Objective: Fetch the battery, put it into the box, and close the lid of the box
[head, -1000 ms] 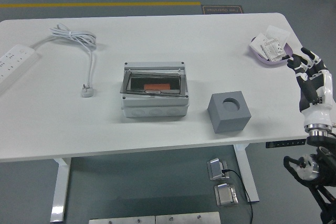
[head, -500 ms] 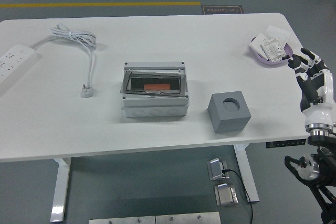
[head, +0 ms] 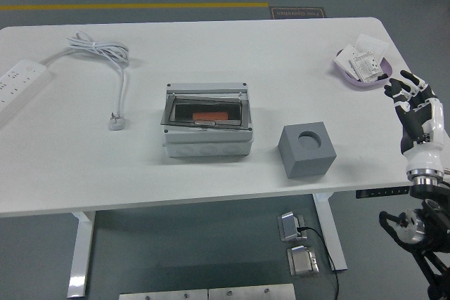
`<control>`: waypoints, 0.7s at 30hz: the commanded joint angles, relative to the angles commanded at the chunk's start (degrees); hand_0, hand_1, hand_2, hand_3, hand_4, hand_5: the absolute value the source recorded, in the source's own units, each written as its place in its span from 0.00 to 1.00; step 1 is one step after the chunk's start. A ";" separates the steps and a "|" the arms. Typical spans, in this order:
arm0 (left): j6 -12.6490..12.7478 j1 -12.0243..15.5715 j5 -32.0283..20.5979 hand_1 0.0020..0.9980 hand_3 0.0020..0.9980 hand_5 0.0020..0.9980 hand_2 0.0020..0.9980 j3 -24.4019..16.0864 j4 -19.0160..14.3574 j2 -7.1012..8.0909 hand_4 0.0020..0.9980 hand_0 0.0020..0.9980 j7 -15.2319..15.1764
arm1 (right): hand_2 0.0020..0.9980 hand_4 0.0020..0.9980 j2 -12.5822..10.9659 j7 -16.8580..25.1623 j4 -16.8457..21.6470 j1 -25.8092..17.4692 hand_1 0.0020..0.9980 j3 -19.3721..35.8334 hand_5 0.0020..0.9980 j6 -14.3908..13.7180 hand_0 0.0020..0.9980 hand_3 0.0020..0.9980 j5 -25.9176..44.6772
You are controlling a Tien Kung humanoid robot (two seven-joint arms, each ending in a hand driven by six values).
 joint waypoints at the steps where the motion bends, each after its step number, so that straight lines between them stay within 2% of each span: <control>1: 0.02 0.04 -0.33 0.69 0.60 0.20 0.55 0.29 0.00 0.03 0.49 0.59 -0.10 | 0.62 0.84 0.03 0.00 -0.03 0.04 0.61 -0.07 0.33 0.02 0.68 0.67 0.04; 12: 0.10 0.06 -4.02 0.69 0.60 0.20 0.55 3.12 0.03 0.24 0.50 0.59 -1.14 | 0.63 0.84 0.38 -0.14 0.04 0.69 0.61 -0.34 0.32 0.16 0.67 0.67 -0.19; 21: 0.06 0.21 -4.55 0.69 0.60 0.21 0.55 3.37 0.06 0.12 0.50 0.59 -1.14 | 0.63 0.83 0.29 -0.26 0.19 0.92 0.61 0.19 0.32 0.06 0.67 0.66 -0.51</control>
